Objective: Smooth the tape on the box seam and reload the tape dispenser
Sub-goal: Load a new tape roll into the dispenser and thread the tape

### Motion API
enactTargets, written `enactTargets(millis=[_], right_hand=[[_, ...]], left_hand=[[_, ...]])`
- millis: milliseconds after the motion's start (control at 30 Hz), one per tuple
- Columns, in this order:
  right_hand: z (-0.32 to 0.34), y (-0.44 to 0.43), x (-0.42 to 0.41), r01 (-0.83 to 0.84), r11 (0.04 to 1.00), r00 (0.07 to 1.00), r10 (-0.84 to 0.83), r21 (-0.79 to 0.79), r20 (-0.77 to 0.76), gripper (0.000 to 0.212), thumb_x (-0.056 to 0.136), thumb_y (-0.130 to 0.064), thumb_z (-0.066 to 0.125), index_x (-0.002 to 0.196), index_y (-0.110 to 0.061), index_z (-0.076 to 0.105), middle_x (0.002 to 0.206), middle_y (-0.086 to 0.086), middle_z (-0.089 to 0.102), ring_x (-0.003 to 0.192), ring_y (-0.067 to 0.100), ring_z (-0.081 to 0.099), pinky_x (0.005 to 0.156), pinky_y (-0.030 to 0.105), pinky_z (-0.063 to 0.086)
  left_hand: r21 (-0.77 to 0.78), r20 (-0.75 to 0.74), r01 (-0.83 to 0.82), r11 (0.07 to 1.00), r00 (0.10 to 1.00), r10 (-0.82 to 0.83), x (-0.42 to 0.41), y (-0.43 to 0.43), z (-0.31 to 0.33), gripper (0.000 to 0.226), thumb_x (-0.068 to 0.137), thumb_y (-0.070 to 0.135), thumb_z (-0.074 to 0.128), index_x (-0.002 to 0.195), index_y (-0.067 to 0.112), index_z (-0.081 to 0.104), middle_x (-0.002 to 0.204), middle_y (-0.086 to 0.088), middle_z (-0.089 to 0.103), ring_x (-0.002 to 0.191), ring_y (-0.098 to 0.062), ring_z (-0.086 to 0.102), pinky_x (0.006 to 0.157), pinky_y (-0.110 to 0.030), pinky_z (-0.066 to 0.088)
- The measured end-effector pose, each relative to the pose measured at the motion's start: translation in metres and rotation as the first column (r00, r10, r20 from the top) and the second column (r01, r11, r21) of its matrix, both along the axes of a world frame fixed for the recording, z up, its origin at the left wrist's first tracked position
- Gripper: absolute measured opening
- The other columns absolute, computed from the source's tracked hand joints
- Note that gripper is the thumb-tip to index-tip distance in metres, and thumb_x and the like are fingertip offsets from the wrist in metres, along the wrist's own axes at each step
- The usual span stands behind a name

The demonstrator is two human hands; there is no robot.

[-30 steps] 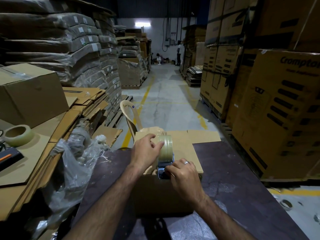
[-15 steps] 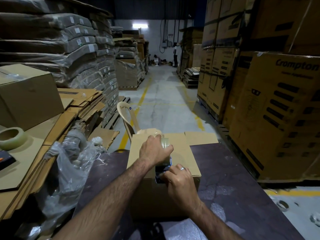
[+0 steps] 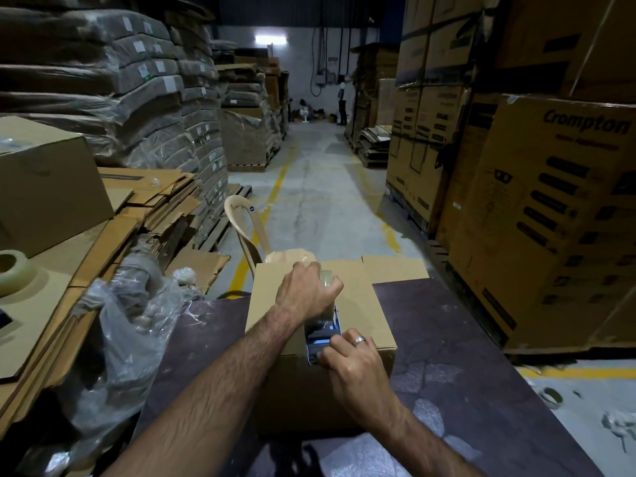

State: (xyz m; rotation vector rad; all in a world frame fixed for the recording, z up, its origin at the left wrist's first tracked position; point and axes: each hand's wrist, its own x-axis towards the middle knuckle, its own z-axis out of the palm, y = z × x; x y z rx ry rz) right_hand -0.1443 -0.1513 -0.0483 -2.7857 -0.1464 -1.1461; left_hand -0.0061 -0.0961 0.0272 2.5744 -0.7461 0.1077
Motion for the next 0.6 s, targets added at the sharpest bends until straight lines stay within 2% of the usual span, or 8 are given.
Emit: enactTargets(millis=[100, 233, 367, 433, 500, 567, 600], right_hand=[[0.002, -0.003, 0.001, -0.005, 0.999, 1.000, 0.005, -0.044, 0.006, 0.012, 0.077, -0.010, 0.053, 0.070, -0.017, 0.059, 0.072, -0.003, 0.053, 0.071, 0.017, 0.044, 0.061, 0.031, 0.031], [0.002, -0.008, 0.002, -0.053, 0.994, 0.999, 0.052, -0.100, -0.013, 0.011, 0.076, -0.006, 0.054, 0.071, -0.015, 0.059, 0.073, -0.001, 0.053, 0.074, 0.017, 0.043, 0.060, 0.032, 0.040], [0.005, -0.011, 0.005, -0.077, 0.992, 0.997, 0.074, -0.104, -0.033, 0.014, 0.073, -0.006, 0.049, 0.071, -0.015, 0.059, 0.073, -0.001, 0.053, 0.074, 0.016, 0.043, 0.061, 0.030, 0.042], [0.004, -0.009, 0.005, -0.063, 0.996, 0.997, 0.060, -0.063, -0.039, 0.013, 0.073, -0.010, 0.048, 0.071, -0.018, 0.057, 0.073, -0.002, 0.054, 0.074, 0.016, 0.044, 0.063, 0.030, 0.038], [0.002, -0.005, 0.003, -0.043, 0.999, 0.998, 0.044, 0.010, -0.049, 0.010, 0.074, -0.013, 0.048, 0.072, -0.020, 0.055, 0.074, -0.004, 0.054, 0.074, 0.016, 0.044, 0.063, 0.029, 0.031], [0.001, -0.004, 0.004, -0.015, 0.999, 0.998, 0.018, 0.047, -0.062, 0.012, 0.075, -0.014, 0.048, 0.072, -0.021, 0.058, 0.073, -0.005, 0.054, 0.072, 0.015, 0.045, 0.061, 0.027, 0.028], [0.001, -0.003, 0.004, -0.009, 0.999, 0.998, 0.012, 0.045, -0.068, 0.015, 0.075, -0.014, 0.047, 0.072, -0.021, 0.060, 0.073, -0.005, 0.054, 0.072, 0.015, 0.044, 0.061, 0.027, 0.028]], left_hand=[[0.003, -0.027, 0.003, 1.000, 1.000, -0.003, 0.005, -0.005, 0.004, 0.048, 0.087, 0.045, 0.045, 0.105, 0.003, 0.060, 0.102, -0.018, 0.058, 0.082, -0.027, 0.048, 0.070, -0.033, 0.040], [-0.002, -0.042, 0.020, 1.000, 0.999, -0.020, 0.011, -0.007, 0.007, 0.047, 0.083, 0.045, 0.048, 0.098, 0.003, 0.064, 0.099, -0.019, 0.064, 0.082, -0.029, 0.052, 0.068, -0.031, 0.042], [0.026, 0.020, -0.021, 0.999, 1.000, 0.020, 0.007, -0.008, 0.010, 0.054, 0.087, 0.049, 0.045, 0.104, 0.002, 0.063, 0.102, -0.018, 0.064, 0.081, -0.027, 0.051, 0.069, -0.033, 0.043], [-0.020, 0.056, -0.100, 0.995, 0.993, 0.101, -0.002, -0.002, 0.004, 0.065, 0.087, 0.063, 0.043, 0.114, 0.005, 0.056, 0.103, -0.014, 0.063, 0.086, -0.030, 0.059, 0.069, -0.035, 0.045], [-0.050, 0.043, -0.127, 0.991, 0.991, 0.129, -0.012, 0.004, -0.002, 0.082, 0.079, 0.076, 0.045, 0.125, 0.009, 0.041, 0.105, -0.011, 0.061, 0.094, -0.033, 0.062, 0.069, -0.036, 0.044], [-0.014, 0.071, -0.094, 0.995, 0.993, 0.095, -0.019, 0.006, -0.007, 0.088, 0.074, 0.079, 0.048, 0.128, 0.012, 0.034, 0.106, -0.010, 0.059, 0.095, -0.033, 0.062, 0.069, -0.036, 0.044], [0.000, 0.096, -0.078, 0.997, 0.992, 0.078, -0.020, 0.006, -0.009, 0.083, 0.076, 0.077, 0.049, 0.128, 0.013, 0.035, 0.107, -0.011, 0.059, 0.095, -0.033, 0.062, 0.070, -0.036, 0.045]])
